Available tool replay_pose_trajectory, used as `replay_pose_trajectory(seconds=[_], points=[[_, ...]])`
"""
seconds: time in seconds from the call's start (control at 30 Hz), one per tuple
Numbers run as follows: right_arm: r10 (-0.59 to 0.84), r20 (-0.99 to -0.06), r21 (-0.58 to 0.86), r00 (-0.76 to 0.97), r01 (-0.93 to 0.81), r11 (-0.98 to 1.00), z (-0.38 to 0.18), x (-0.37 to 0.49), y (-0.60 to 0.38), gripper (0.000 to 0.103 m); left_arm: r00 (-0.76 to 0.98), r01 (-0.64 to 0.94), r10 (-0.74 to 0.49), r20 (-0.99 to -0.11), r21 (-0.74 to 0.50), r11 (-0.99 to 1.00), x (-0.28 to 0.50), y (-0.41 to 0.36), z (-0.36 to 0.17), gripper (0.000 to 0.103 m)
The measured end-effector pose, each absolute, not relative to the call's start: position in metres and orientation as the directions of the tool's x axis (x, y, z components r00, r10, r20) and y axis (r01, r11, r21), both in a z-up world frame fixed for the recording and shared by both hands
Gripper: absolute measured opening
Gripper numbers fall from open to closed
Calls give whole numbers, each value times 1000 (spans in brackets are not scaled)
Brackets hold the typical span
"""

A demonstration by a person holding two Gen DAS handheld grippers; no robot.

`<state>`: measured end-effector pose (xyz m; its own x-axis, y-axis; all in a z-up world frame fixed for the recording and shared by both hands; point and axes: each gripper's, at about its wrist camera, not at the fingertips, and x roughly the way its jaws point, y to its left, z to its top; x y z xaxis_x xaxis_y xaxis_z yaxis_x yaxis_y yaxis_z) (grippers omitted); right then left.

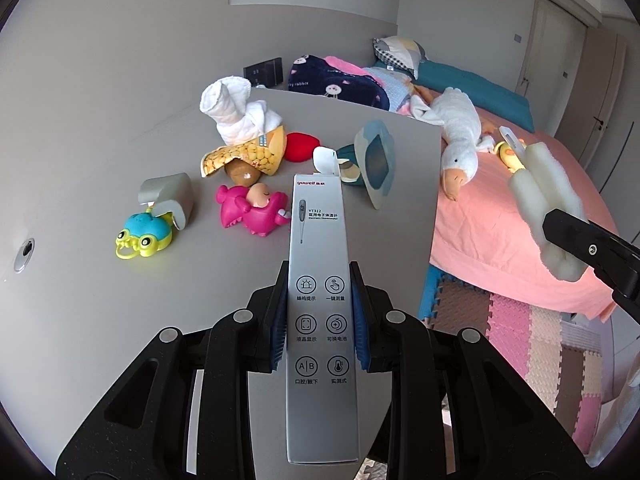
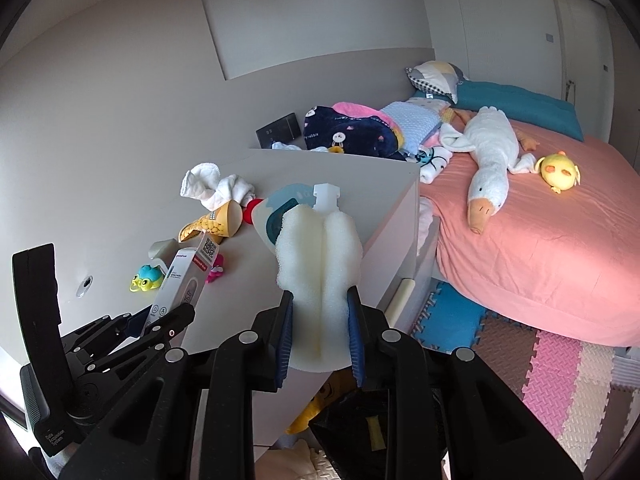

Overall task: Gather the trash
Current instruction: 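Carry the box and foam to the black bin and release both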

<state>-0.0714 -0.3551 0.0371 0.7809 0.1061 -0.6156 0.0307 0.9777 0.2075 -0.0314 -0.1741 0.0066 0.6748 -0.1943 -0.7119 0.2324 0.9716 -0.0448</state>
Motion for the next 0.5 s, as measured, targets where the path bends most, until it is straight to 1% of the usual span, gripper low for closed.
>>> replay_pose_trajectory(seconds=[0.5], points=[[17, -615, 208, 789, 141, 968, 34, -98, -405, 27, 629, 366, -293, -721, -59, 929, -40, -232, 9, 27]])
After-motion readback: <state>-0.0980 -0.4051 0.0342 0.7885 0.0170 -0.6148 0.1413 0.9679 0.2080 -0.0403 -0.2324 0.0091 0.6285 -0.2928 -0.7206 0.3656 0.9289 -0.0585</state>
